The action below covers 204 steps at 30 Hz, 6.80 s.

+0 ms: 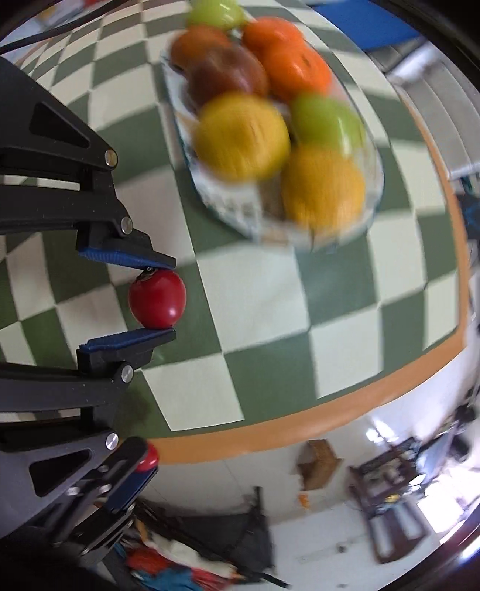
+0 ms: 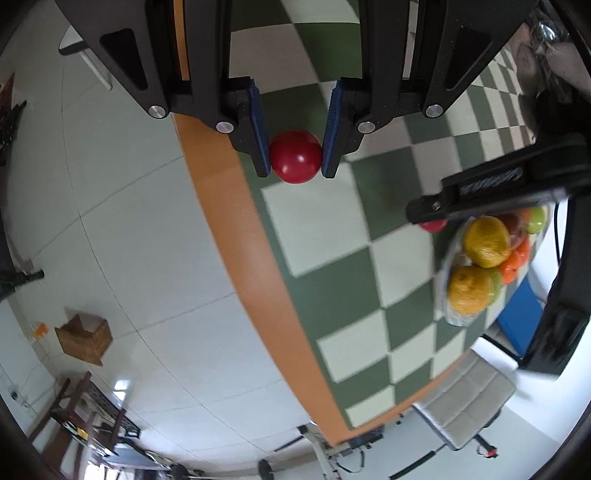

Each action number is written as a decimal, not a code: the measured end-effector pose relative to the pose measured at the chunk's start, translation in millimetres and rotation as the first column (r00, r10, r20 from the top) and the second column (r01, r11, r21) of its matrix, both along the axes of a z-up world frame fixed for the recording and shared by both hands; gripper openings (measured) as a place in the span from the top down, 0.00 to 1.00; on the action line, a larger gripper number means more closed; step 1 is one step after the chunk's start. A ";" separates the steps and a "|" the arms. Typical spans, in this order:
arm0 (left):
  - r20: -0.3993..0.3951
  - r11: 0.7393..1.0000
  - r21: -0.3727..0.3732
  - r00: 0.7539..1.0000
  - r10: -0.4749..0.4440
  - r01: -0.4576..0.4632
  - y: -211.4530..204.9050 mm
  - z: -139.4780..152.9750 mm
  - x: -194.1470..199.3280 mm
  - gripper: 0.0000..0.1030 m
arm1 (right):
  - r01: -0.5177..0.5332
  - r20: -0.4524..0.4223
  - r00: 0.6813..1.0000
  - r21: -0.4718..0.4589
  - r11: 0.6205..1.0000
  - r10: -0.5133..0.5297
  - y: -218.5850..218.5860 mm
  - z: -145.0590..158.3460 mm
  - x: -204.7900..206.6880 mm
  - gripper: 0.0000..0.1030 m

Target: Organize fruits

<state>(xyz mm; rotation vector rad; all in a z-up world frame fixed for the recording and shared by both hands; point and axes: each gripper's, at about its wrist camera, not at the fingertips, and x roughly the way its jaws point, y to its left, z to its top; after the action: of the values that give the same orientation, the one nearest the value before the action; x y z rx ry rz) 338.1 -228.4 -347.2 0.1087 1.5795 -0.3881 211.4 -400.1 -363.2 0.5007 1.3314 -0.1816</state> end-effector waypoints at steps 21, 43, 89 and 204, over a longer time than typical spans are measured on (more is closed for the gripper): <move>-0.083 0.975 -0.070 0.976 0.203 -0.209 93.5 36.6 156.6 0.72 | -0.130 0.044 0.992 0.294 0.947 0.122 93.6 -5.3 164.1 0.70; -0.126 0.997 0.004 0.990 0.071 -0.071 34.8 0.7 184.3 0.27 | -0.067 -0.053 0.995 0.318 0.946 0.088 88.9 -37.4 171.6 0.38; 0.461 0.949 0.046 0.850 0.256 -0.311 176.3 185.5 -55.0 0.05 | -0.250 0.228 0.923 -0.263 0.932 0.311 155.3 186.2 45.0 0.07; 0.588 0.938 0.029 0.765 0.263 -0.345 187.2 184.5 -94.8 0.00 | -0.224 0.342 0.873 -0.355 0.908 0.349 166.4 205.0 11.0 0.03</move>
<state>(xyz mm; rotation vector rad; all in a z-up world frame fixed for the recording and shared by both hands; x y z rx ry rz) 243.3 -41.2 -162.7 0.0623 0.9860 0.0235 222.4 -233.6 -158.2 0.0597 0.9369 -0.0286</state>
